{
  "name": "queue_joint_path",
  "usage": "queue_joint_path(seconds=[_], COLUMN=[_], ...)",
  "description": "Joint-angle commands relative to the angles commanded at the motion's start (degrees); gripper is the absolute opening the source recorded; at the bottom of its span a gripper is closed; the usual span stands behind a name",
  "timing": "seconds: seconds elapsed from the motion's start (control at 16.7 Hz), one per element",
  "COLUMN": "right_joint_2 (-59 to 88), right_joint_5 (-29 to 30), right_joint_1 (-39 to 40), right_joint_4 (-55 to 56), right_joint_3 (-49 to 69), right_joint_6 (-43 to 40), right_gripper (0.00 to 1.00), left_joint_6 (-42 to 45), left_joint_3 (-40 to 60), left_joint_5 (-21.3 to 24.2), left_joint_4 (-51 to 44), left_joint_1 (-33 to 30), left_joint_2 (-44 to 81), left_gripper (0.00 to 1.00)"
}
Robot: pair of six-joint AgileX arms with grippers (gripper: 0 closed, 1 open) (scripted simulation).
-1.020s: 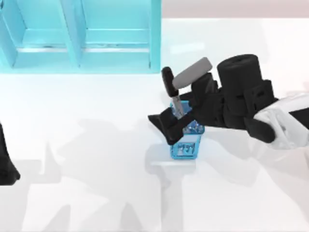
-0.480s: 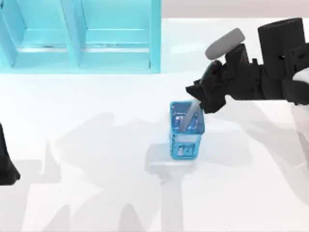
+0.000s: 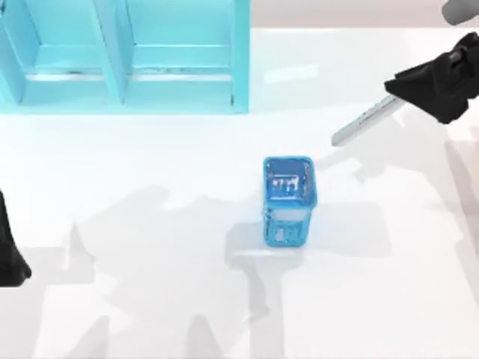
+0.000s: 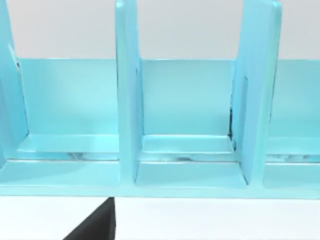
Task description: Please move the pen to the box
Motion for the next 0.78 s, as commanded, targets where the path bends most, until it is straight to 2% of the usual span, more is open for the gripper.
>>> queue_joint_path(seconds=[0.42, 0.6, 0.78], right_joint_2=[-0.51, -0.33, -0.99], right_joint_5=[-0.04, 3.56, 9.29], right_joint_1=[-1.08, -5.57, -12.72], right_joint_4=[-1.71, -7.4, -18.32], right_joint_3=[0.67, 4.0, 8.92], right_joint_6=[-0.84, -4.26, -9.43], right_gripper=[0.0, 0.0, 0.0], left_joint_6=[0.0, 0.0, 0.0], left_joint_3=[0.0, 0.0, 0.0], left_joint_5=[0.0, 0.0, 0.0], left_joint_4=[0.0, 0.0, 0.0], left_joint_1=[0.0, 0.0, 0.0], left_joint_2=[0.0, 0.0, 0.0], left_gripper=[1.0, 1.0, 1.0])
